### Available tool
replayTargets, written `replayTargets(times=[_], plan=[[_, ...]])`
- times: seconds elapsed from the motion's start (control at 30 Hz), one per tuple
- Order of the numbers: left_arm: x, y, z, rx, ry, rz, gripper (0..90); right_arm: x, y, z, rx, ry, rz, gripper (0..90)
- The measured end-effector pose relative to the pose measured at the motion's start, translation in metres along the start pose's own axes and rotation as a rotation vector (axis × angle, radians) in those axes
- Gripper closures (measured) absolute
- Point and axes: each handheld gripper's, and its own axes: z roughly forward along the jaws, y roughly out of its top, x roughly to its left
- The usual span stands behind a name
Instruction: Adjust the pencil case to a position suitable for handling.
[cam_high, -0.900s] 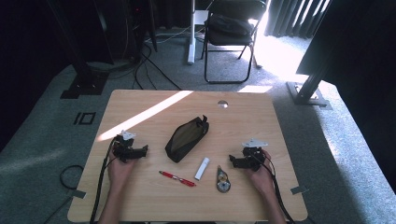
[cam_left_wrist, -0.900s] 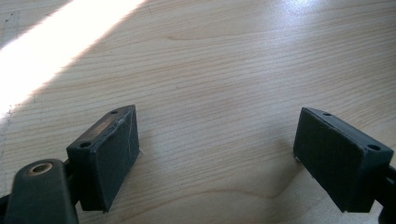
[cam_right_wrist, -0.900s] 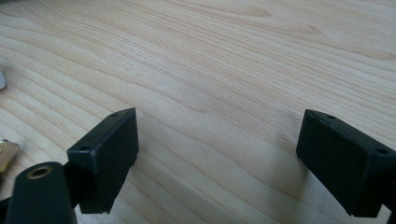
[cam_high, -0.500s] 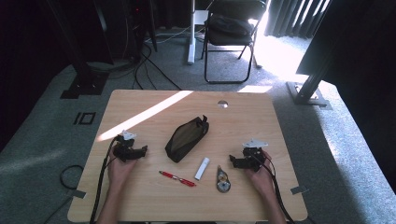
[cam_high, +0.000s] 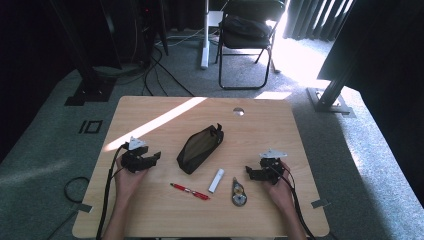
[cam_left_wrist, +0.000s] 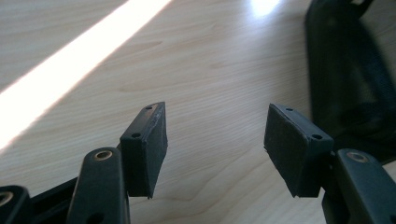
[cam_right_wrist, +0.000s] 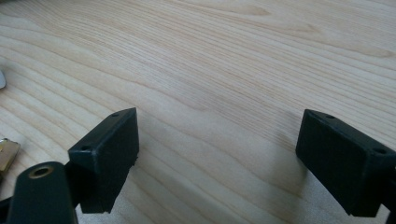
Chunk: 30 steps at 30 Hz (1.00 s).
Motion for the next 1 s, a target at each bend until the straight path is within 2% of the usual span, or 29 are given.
replayTargets(times=[0.33, 0.5, 0.7, 1.0], plan=[[-0.016, 0.011, -0.007, -0.053, -0.033, 0.014, 38.5, 0.0, 0.0, 0.0, 0.0, 0.0, 0.0, 13.1], [-0.023, 0.014, -0.007, -0.063, -0.048, 0.02, 38.6, 0.0, 0.0, 0.0, 0.0, 0.0, 0.0, 13.1], [-0.037, 0.02, -0.005, -0.061, -0.058, 0.056, 43.2, 0.0, 0.0, 0.0, 0.0, 0.0, -0.001, 13.1], [-0.05, 0.023, 0.001, -0.057, -0.088, 0.07, 46.2, 0.0, 0.0, 0.0, 0.0, 0.0, 0.0, 13.2]])
